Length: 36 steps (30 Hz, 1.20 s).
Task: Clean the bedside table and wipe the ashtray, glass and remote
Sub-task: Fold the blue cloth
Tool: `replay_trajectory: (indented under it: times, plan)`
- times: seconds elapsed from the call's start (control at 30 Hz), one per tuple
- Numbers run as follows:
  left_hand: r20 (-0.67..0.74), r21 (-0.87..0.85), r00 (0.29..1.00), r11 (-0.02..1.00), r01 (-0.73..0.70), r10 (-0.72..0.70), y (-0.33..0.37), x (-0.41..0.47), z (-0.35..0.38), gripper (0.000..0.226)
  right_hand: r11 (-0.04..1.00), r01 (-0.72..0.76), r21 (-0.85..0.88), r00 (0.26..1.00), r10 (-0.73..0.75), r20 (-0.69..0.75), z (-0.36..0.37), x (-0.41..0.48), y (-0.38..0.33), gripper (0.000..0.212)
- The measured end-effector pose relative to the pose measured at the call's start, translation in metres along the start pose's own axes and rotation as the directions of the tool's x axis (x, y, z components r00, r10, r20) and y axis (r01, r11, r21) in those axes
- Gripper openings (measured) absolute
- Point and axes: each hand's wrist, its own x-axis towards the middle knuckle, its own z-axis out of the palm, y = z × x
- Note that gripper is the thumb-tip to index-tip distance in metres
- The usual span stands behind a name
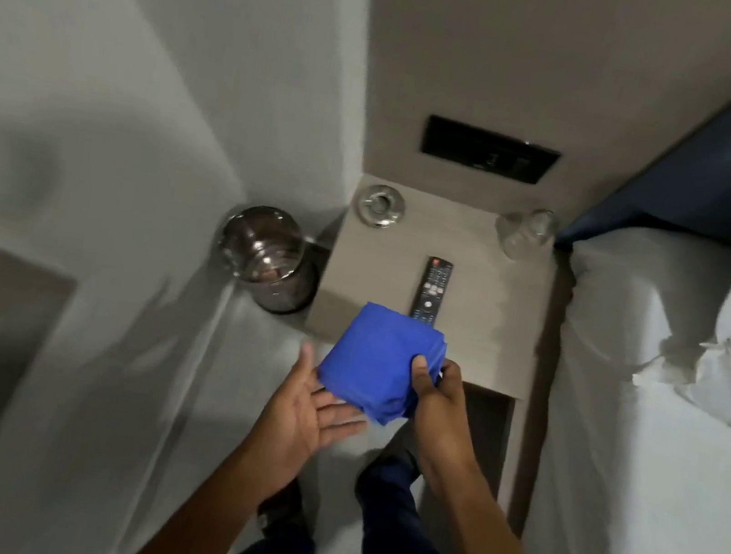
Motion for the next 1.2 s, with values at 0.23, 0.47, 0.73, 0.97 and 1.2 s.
replay_trajectory:
  times: [0.23,0.47,0.73,0.97,1.2]
  plan:
    - [-0.458,0.047,0.792,0.901,-0.431,0.404,0.031,-0.108,-0.085,0.045,0.990,0.081,-0.114,0.946,-0.041,0.323,0.127,-0.084,-0.003,0.014]
    - [-0.744,0.460,0.289,0.776,-0.431,0.602,0.044,-0.185,-0.180,0.016,0.808,0.411,-0.421,0.852,-0.177,0.493,0.257,-0.152,0.013,0.017]
    - [-0.626,0.592,0.317,0.698,-0.402,0.713,0.064,-0.200,-0.250,0.036,0.757,0.375,-0.535,0.860,-0.069,0.505,0.353,-0.155,0.033,0.009]
    - [-0.482,0.748,0.590,0.655,-0.107,0.648,0.079,-0.193,-0.282,0.041,0.854,0.263,-0.449,0.903,-0.054,0.426,0.393,-0.137,0.041,0.044]
    - [-0.412,0.864,0.536,0.503,-0.029,0.737,0.066,-0.186,-0.288,0.061,0.844,0.224,-0.488,0.835,0.093,0.542,0.380,-0.135,0.031,0.071]
